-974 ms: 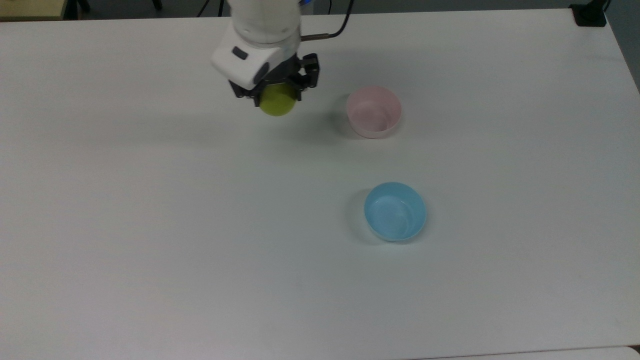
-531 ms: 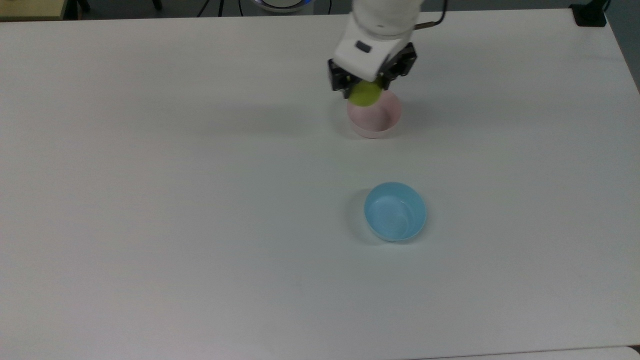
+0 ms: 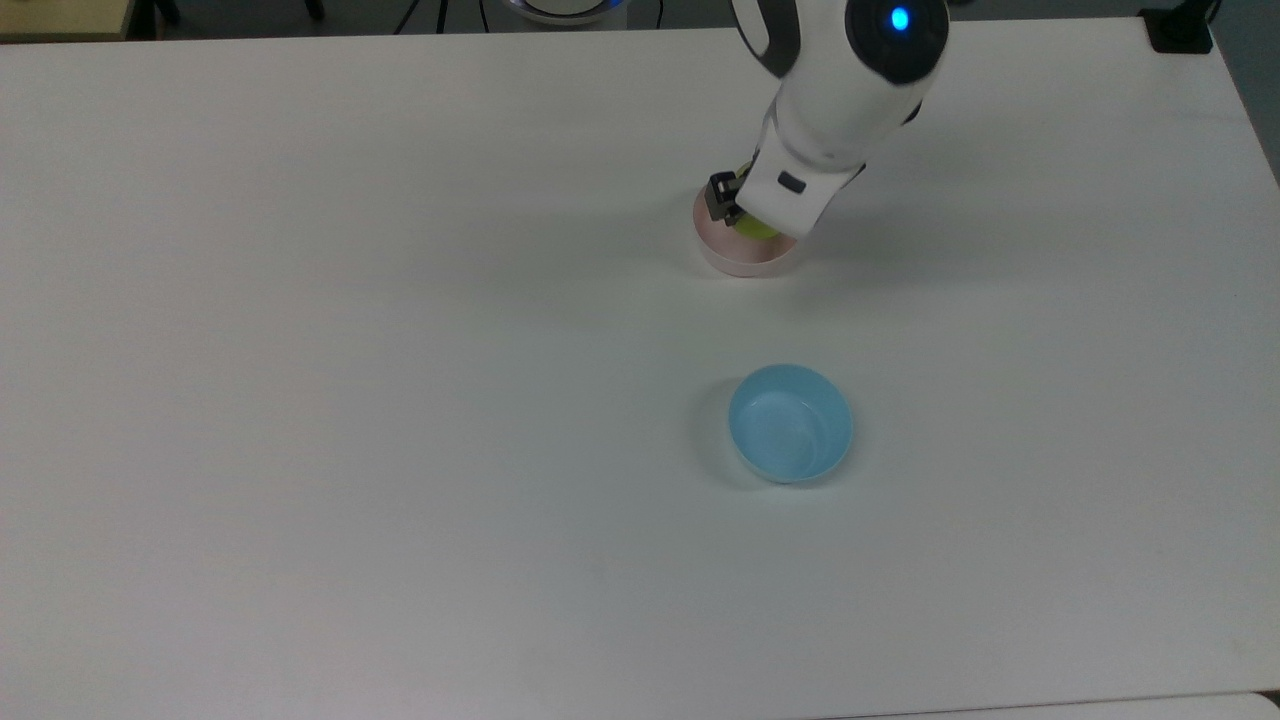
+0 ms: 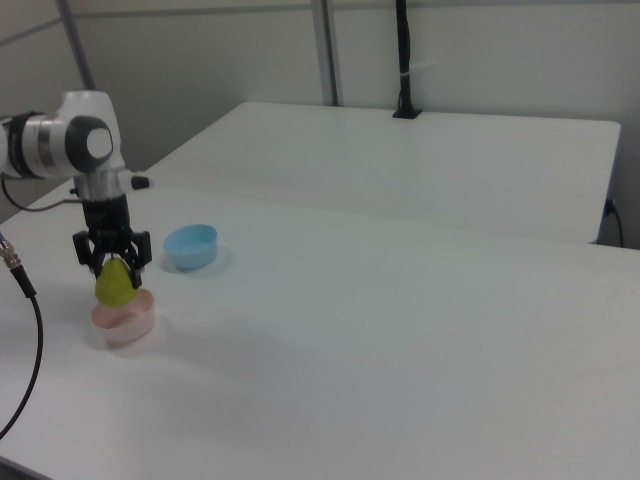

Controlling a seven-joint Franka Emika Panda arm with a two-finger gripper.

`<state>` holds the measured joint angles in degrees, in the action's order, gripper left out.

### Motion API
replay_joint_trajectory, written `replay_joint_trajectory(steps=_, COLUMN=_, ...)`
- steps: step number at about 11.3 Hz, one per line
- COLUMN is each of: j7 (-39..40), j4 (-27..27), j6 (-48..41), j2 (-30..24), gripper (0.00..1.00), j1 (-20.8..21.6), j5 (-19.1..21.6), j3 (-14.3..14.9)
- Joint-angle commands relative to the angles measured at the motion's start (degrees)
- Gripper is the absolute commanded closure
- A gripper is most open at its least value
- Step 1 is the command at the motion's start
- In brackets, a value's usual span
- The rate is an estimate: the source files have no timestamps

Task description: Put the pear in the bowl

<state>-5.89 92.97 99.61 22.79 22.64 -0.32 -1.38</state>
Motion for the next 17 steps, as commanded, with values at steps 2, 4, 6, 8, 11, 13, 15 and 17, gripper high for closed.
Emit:
replay_joint_trajectory(steps=2, j7=-0.87, j4=2.48, j6=3.04, j2=1.72, gripper=0.41, j1=1.53, j5=-0.91, j3=0.94)
replay_joint_trajectory(steps=4, j7=-0.87, j4=2.39, j6=2.96, j2=1.91, gripper=0.0, j1=1.53, j5=-1.52, j3=0.94)
replay_joint_trajectory(steps=6, j7=-0.87, j4=2.21, j6=2.52, j2=1.3, gripper=0.0, j1=1.35, j5=-1.61, j3=0.94)
replay_joint_trajectory(steps=8, j7=-0.79, j4=2.21, j6=1.12, j2=-1.07, gripper=0.0, j1=0.92, j5=-1.61, j3=0.94)
replay_joint_trajectory(steps=11, j7=-0.17, j4=2.13, j6=-3.18, j2=-6.6, gripper=0.0, j1=-0.31, j5=-1.53, j3=1.56)
replay_joint_trajectory(steps=13, j7=0.44, j4=2.04, j6=-5.12, j2=-11.6, gripper=0.0, j1=-4.6, j5=-1.35, j3=1.56)
replay_joint_trajectory(steps=15, j7=1.06, j4=2.04, j6=-5.22, j2=-15.65, gripper=0.0, j1=-9.96, j5=-1.26, j3=1.56)
replay_joint_trajectory(steps=17, j7=0.97, j4=1.34, j6=-6.61, j2=-16.9, gripper=0.0, j1=-14.8, j5=-1.61, j3=1.73)
